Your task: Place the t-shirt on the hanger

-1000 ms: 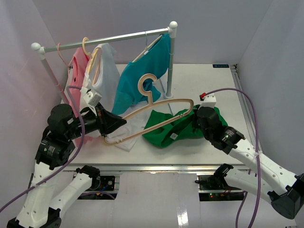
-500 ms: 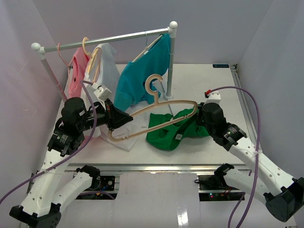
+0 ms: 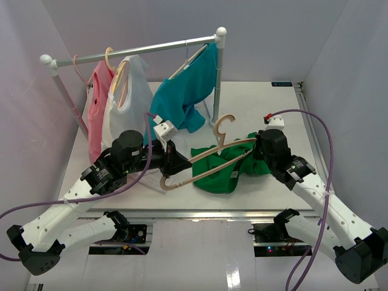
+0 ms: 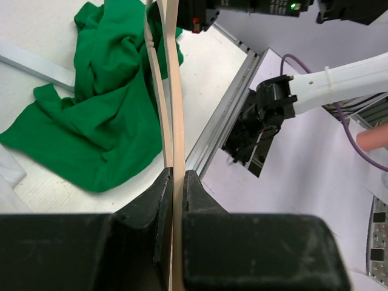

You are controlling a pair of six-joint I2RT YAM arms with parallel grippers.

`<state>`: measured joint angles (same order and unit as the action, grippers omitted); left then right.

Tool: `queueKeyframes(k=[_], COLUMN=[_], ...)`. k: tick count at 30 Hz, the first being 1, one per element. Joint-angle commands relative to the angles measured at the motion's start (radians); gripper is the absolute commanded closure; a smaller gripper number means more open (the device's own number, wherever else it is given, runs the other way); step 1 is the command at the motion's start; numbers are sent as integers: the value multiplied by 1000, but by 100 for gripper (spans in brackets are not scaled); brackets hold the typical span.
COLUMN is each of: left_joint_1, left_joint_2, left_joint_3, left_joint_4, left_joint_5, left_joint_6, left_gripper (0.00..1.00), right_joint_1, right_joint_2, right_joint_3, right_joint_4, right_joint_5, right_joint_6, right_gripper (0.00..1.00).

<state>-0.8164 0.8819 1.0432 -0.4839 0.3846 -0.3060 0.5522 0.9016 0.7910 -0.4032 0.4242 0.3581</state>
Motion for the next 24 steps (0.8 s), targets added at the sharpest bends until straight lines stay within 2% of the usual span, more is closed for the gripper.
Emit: queueKeyframes(k=[1,11,15,24], left_joint_1=[-19,-21,-20,-20], left_joint_2=[-32,-64,-99,-161], left_joint_3=[-26,-63,-26,22], left_joint_4=[13,-31,-115,-217], left_joint_5=[-13,-42,-118,-119], left_joint_6=[11,34,57,52], left_gripper=[100,100,100,100], right_joint_1=[-20,-31,-33,-37], right_joint_2=[-38,-36,-57,-65], right_joint_3=[18,27,2,12], right_joint_4=[46,44,44,32], right_joint_5=[-31,-70,-53,-68], right_joint_6=[-22,-20,-23,-33], right_gripper=[92,92,92,92])
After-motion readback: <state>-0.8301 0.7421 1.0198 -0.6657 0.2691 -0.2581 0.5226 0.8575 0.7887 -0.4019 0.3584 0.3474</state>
